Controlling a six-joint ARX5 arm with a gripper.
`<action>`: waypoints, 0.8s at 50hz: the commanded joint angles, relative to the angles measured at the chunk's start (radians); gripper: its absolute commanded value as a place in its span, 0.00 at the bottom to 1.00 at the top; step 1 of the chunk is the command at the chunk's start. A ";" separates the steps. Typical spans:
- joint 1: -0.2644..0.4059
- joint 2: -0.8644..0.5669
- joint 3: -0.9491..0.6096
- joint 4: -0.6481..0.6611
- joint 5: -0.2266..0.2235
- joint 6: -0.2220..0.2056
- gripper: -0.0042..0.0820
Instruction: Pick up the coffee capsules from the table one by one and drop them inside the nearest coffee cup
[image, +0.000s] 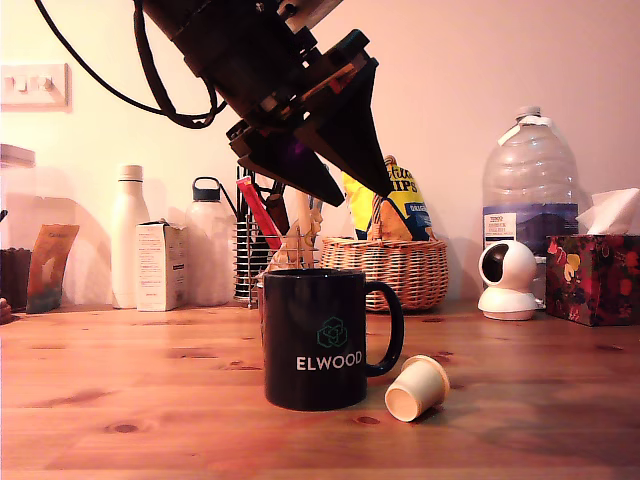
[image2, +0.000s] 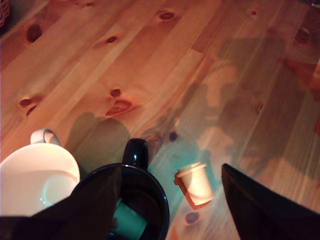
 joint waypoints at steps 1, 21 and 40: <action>0.001 -0.006 -0.005 0.010 0.001 -0.015 0.71; -0.083 -0.006 -0.005 0.091 -0.037 -0.112 0.71; -0.184 -0.006 -0.005 0.117 -0.134 -0.219 0.71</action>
